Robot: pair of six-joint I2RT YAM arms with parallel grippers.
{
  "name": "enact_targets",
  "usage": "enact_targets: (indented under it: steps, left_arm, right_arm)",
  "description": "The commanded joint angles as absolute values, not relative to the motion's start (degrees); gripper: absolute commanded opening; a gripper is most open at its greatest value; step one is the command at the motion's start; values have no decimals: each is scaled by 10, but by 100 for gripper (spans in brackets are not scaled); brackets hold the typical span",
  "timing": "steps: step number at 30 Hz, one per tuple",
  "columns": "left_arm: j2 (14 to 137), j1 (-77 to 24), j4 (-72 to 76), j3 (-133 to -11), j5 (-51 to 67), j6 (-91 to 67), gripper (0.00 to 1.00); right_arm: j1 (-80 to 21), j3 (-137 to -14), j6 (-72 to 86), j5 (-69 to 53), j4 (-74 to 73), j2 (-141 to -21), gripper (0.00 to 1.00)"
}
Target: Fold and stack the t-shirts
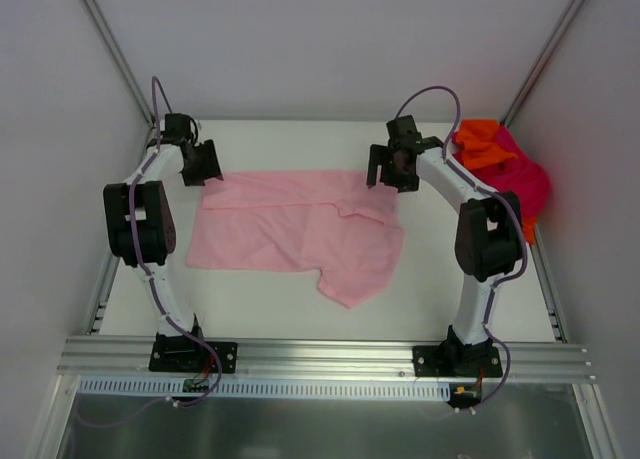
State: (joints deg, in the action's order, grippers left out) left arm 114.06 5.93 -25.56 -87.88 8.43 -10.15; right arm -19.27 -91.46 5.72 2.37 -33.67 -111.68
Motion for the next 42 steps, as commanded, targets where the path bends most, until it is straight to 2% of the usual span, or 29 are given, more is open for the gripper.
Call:
enact_targets:
  steps: [1,7,13,14,15,18,19,22,25,29,31,32,33,34,36,37,38,40,42]
  left_arm:
    - [1124,48,-271,-859,62,-109,55]
    - [1107,46,-264,-810,17,-105,43]
    - [1096,45,-258,-793,5,-101,42]
    - [1096,45,-258,-795,6,-101,39]
    - [1096,45,-258,-794,8,-100,32]
    - [1096,45,-257,-793,11,-98,19]
    - [1094,45,-256,-792,13,-98,9]
    - [1085,45,-262,-792,6,-91,0]
    - [1066,49,-271,-789,-40,-77,0]
    - [1049,61,-280,-816,-18,-75,0]
    - [1049,59,-275,-840,14,-81,5]
    - [1059,55,-272,-868,39,-90,10]
    - [1066,52,-268,-884,42,-94,10]
    - [1077,48,-267,-897,47,-96,10]
    - [1116,40,-278,-937,52,-105,7]
    - [1141,40,-282,-955,50,-117,4]
    - [1151,40,-281,-957,44,-124,0]
    - [1170,40,-275,-950,37,-137,0]
    - [1177,40,-270,-938,33,-143,0]
  right_arm:
    - [-195,-915,53,16,-329,-1121,87]
    - [-195,-917,60,11,-323,-1128,87]
    - [-195,-911,66,6,-320,-1130,87]
    - [-195,-911,68,6,-320,-1129,87]
    - [-195,-910,69,6,-320,-1130,87]
    - [-195,-906,69,6,-318,-1129,87]
    - [-194,-905,70,6,-318,-1129,87]
    - [-195,-904,69,6,-319,-1131,87]
    - [-194,-912,62,15,-329,-1136,87]
    - [-190,-933,51,18,-335,-1141,87]
    - [-190,-960,46,19,-342,-1155,82]
    - [-190,-968,43,19,-342,-1162,78]
    - [-189,-976,40,18,-342,-1171,73]
    - [-189,-995,38,18,-345,-1190,60]
    - [-190,-1011,36,30,-346,-1210,41]
    - [-191,-1024,35,35,-349,-1230,26]
    - [-190,-1031,34,46,-350,-1239,22]
    - [-190,-1055,36,55,-369,-1268,17]
    - [-190,-1068,34,62,-383,-1282,17]
